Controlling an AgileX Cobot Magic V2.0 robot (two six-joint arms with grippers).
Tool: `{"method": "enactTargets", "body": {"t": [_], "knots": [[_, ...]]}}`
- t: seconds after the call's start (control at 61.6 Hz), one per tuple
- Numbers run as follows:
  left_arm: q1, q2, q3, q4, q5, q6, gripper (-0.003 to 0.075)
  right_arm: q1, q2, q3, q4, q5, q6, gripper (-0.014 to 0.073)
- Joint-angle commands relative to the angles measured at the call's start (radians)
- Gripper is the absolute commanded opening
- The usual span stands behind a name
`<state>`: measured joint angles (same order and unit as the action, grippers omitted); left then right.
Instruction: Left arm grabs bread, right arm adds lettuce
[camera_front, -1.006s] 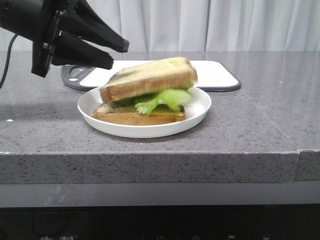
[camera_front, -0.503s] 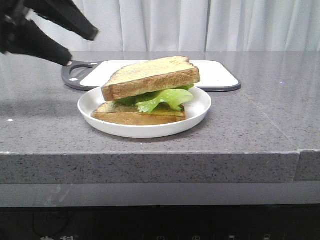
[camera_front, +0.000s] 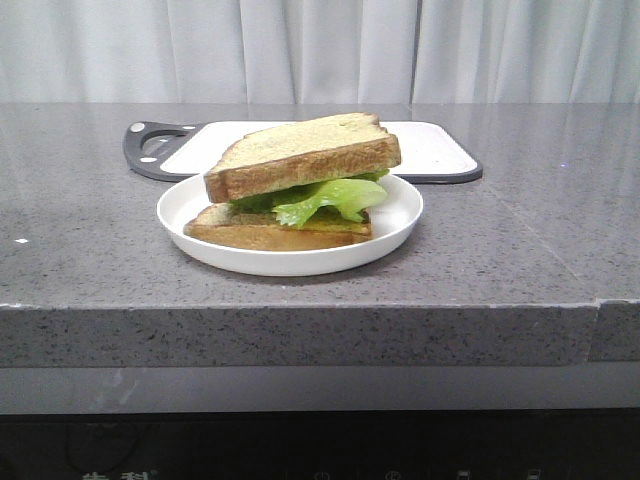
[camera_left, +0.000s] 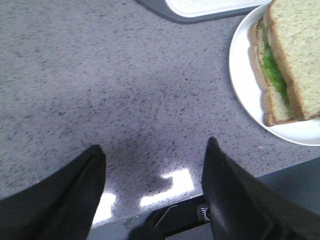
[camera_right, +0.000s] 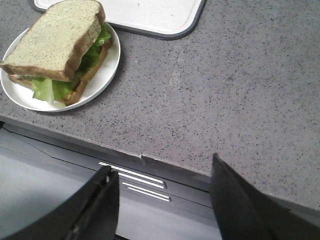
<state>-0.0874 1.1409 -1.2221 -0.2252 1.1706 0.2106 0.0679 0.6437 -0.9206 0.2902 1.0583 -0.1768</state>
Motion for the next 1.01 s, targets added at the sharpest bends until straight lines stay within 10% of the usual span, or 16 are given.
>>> {"method": "enactTargets", "body": {"t": [0.0,0.471,0.6,0.99], "knots": [[-0.001,-0.1,0.023,0.057,-0.036,-0.054,0.0417,-0.005,-0.001,-0.024,0.011,-0.063,-0.003,0.0424],[-0.001,-0.548,0.362,0.115,-0.285,-0.135,0.0417,-0.005,0.0,-0.024,0.011,-0.089,-0.003,0.0419],[-0.001,-0.603,0.417,0.114,-0.351,-0.135,0.0404,-0.005,0.0,-0.024,0.011,-0.087,-0.003,0.0292],[-0.001,-0.609,0.458,0.101,-0.359,-0.135,0.0006,-0.005,0.0,-0.024,0.011,-0.071,-0.003,-0.0067]]}}
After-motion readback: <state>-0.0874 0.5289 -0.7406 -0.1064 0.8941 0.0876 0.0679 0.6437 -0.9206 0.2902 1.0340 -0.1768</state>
